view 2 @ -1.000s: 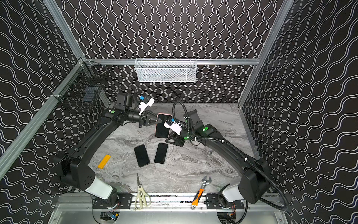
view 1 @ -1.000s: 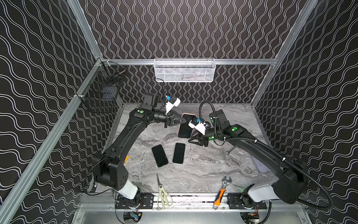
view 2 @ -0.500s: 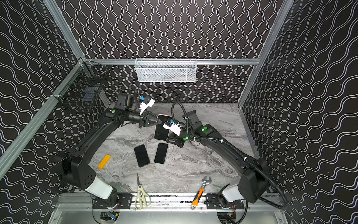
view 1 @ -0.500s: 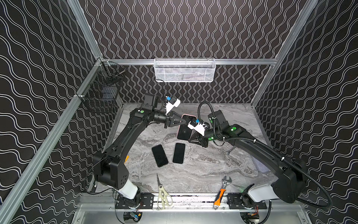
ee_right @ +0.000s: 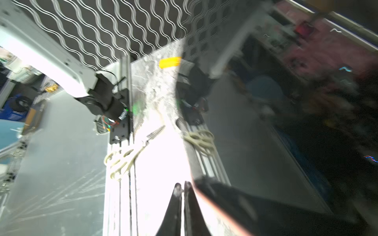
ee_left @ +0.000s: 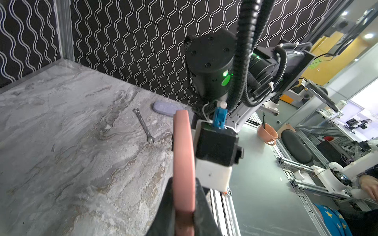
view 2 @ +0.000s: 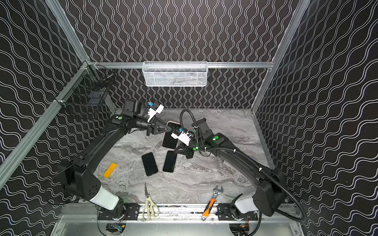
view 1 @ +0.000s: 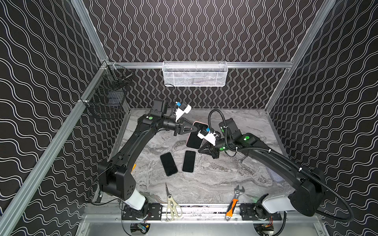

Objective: Take the phone out of the phone case
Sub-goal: Remove the phone case from the phone.

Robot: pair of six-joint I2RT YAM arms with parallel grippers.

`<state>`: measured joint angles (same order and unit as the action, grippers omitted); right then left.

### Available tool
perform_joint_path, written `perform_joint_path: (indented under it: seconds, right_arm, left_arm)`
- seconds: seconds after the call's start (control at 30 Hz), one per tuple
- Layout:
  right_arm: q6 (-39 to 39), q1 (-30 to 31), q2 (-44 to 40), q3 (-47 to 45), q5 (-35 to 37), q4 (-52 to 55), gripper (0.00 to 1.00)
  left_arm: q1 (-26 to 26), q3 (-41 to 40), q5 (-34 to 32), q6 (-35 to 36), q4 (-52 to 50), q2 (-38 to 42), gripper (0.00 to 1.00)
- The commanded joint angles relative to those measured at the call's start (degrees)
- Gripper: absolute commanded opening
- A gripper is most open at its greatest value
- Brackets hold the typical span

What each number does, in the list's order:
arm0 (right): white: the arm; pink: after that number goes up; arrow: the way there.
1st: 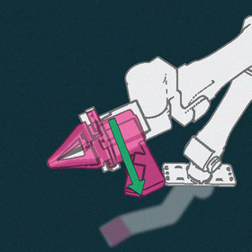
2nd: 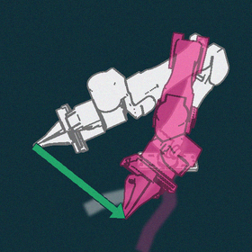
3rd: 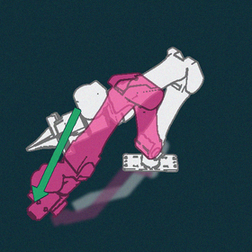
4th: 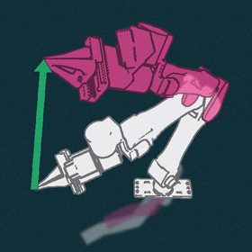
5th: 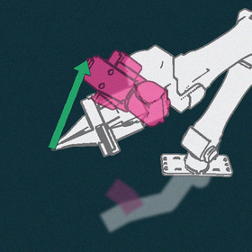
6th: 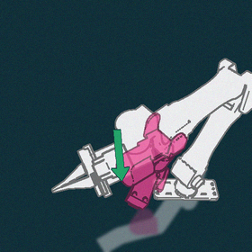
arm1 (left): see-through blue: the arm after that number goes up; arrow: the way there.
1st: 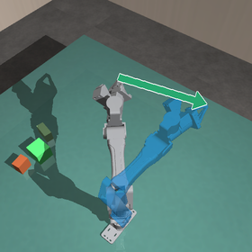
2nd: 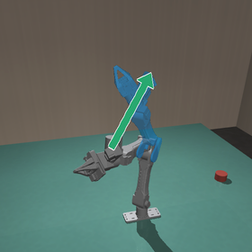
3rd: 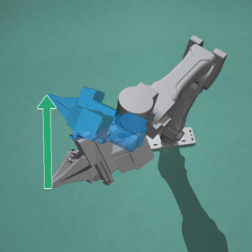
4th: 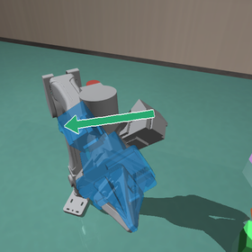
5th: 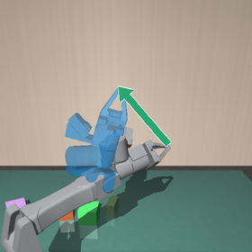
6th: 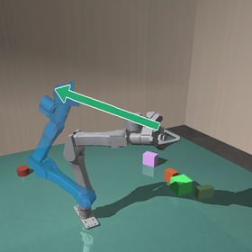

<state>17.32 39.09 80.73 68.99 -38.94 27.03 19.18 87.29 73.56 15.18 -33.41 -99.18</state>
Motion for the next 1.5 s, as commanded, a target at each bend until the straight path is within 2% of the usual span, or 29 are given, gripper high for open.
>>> perform_joint_path:
  seconds: [0.0,0.07,0.23,0.47,0.67,1.17,1.47]
  right_arm:
    - [-0.8,1.0,-1.7,-1.4,-0.9,-4.6,0.07]
    - [-1.1,1.2,-2.2,-2.2,-0.9,-5.6,0.1]
    - [0.5,1.2,-2.1,-1.6,1.0,-2.4,0.31]
    - [1.8,0.8,-4.5,-1.4,6.6,2.8,0.46]
    - [1.9,-0.6,-5.3,-2.1,10.2,4.7,0.47]
    - [2.4,-2.4,-2.6,-1.8,-0.2,0.7,0.48]
    - [2.9,-2.4,-1.6,-0.4,-2.4,0.9,0.41]
  left_arm:
    - [0.4,0.1,3.4,0.0,2.2,0.3,0.0]
    - [0.8,-0.1,2.9,-0.3,2.2,0.6,0.0]
    - [0.9,-0.6,3.0,-0.6,2.3,0.9,0.0]
    - [0.9,-0.4,3.1,-1.1,2.4,1.3,0.0]
    - [0.8,0.1,3.3,-2.1,2.3,1.2,0.0]
    - [1.0,-0.7,4.9,-2.4,2.3,1.7,0.0]
    - [1.7,-0.4,5.0,-3.4,2.3,0.2,0.0]
